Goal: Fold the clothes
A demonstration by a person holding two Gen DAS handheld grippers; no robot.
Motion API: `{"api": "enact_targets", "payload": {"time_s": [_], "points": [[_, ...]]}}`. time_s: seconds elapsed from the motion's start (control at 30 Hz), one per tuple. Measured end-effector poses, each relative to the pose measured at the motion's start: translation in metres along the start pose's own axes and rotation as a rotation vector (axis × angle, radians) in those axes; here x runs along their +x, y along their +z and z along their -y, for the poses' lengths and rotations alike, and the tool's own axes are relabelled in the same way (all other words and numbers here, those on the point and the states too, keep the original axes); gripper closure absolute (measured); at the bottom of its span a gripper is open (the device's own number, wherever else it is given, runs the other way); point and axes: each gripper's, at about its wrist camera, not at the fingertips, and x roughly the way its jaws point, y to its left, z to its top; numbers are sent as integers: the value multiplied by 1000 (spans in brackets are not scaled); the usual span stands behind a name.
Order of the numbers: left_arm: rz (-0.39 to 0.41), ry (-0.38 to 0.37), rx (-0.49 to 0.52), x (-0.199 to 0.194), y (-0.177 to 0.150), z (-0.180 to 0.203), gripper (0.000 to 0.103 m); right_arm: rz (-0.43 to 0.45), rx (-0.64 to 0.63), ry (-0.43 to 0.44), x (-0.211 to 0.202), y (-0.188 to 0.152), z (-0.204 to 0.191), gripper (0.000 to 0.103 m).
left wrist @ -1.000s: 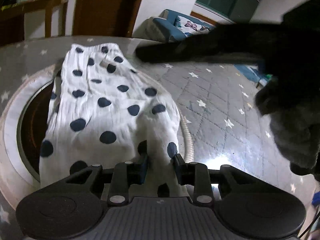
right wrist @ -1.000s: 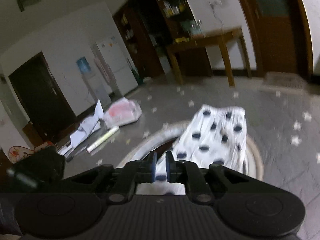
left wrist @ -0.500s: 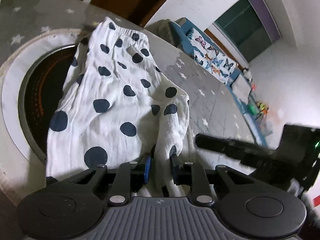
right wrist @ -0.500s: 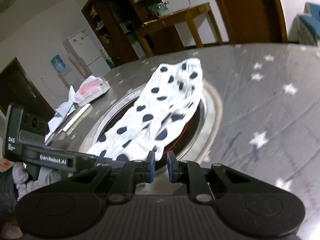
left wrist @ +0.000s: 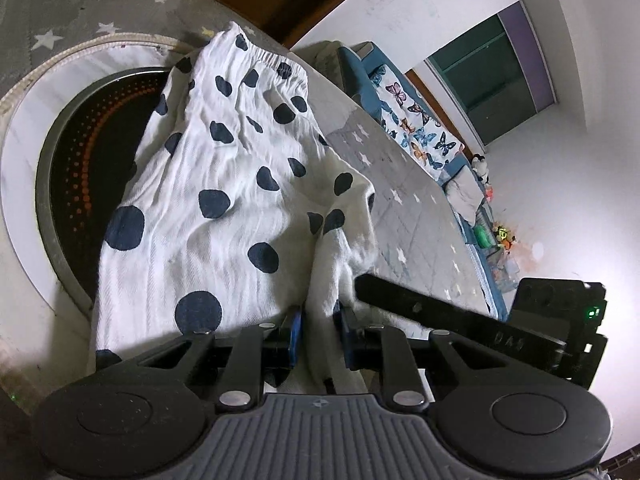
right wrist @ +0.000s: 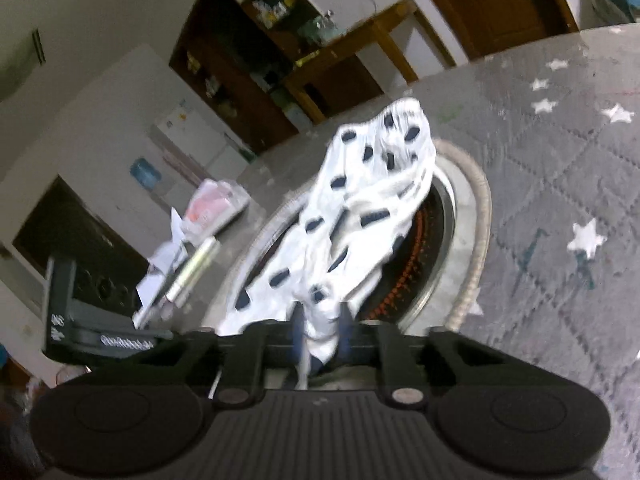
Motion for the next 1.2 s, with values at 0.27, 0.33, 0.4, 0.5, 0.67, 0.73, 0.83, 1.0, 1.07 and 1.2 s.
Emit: {"api": "enact_targets", "payload": {"time_s": [0.27, 0.33, 0.4, 0.5, 0.67, 0.73, 0.83, 1.0, 1.07, 1.2], "points": [[6, 37, 148, -11, -6, 24, 67, 53, -99, -176, -37, 8, -18, 98], [-8, 59, 187, -14, -13, 28, 67, 27, -101, -234, -37, 4, -16, 98], [-14, 85, 236, -17, -21, 30, 70, 1, -103, -292, -38, 1, -15, 98], [-11, 121, 299, -27, -31, 35, 70, -37, -110, -381, -39, -5, -13, 97], [-6, 173, 374, -40, -48, 44, 70, 36, -205, -428, -45, 3, -37, 94], [1, 188, 403, -43, -54, 49, 70, 50, -233, -400, -38, 9, -46, 94], [3, 204, 419, -45, -60, 51, 69, 34, -284, -362, -15, 15, -53, 88], [2, 224, 422, -51, -65, 49, 68, -42, -369, -429, 31, 15, -44, 87], [4, 228, 417, -54, -66, 47, 68, -50, -376, -439, 41, 17, -38, 87], [19, 236, 400, -63, -67, 44, 67, -23, -361, -447, 38, 25, -39, 86]]}}
